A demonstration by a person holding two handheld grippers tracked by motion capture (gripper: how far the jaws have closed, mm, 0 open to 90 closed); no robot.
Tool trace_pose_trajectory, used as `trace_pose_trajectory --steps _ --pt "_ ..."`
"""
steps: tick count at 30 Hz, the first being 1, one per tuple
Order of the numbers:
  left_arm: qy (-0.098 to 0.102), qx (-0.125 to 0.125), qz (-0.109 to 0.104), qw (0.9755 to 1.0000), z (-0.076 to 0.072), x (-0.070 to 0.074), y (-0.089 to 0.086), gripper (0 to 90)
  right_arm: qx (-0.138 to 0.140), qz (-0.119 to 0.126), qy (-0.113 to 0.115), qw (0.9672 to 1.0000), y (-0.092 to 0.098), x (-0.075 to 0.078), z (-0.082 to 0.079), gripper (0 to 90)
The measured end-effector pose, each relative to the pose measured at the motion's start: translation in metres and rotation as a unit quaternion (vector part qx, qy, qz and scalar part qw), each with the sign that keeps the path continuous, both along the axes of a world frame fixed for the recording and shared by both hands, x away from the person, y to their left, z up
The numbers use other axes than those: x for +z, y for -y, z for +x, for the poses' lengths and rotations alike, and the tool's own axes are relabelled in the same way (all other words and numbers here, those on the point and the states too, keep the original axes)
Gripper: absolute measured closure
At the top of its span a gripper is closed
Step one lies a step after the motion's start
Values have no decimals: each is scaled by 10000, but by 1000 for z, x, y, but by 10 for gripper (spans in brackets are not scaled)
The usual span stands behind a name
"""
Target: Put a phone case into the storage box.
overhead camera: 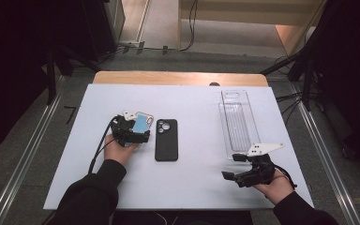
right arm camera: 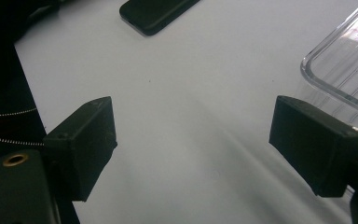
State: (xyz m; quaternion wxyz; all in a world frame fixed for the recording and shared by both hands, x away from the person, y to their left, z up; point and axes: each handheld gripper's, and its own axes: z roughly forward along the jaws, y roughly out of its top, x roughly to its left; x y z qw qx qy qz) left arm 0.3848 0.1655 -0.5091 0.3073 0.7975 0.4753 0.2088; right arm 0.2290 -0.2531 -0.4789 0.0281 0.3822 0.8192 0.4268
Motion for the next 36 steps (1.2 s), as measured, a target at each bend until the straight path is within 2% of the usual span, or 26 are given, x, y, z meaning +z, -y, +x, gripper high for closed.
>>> trace_pose_trajectory --steps 2,3,15,20,22,24,25,28,31,34,36 --pt "82 73 -64 9999 -2 0 -2 152 2 4 -1 10000 0 0 0 128" --pt "81 74 -66 9999 -2 0 -2 164 1 0 -6 10000 0 0 0 128" --pt "31 92 -86 9999 -1 2 -2 173 33 33 65 10000 -1 2 0 128" --pt "-99 142 -302 9994 1 6 -5 173 47 60 129 9999 -2 4 -1 128" --pt "-69 125 -310 9994 0 10 -7 174 50 65 113 9999 -2 4 -1 128" --pt "-15 145 -425 9990 -1 16 -8 174 67 63 154 9998 -2 5 -1 128" --pt "1 123 -516 9986 -1 20 -9 173 75 63 166 9998 -2 5 -1 128" --pt "90 2 -486 9988 -4 28 -7 173 60 96 186 9998 -3 6 -1 128" --pt "31 -100 -611 9981 -7 35 -6 173 59 135 223 9996 -4 8 -2 128" --pt "37 -186 -630 9978 -10 39 -4 173 74 146 274 9995 -5 11 -2 139" --pt "37 -301 -739 9968 -14 45 -2 173 82 195 222 9995 -5 13 -2 163"
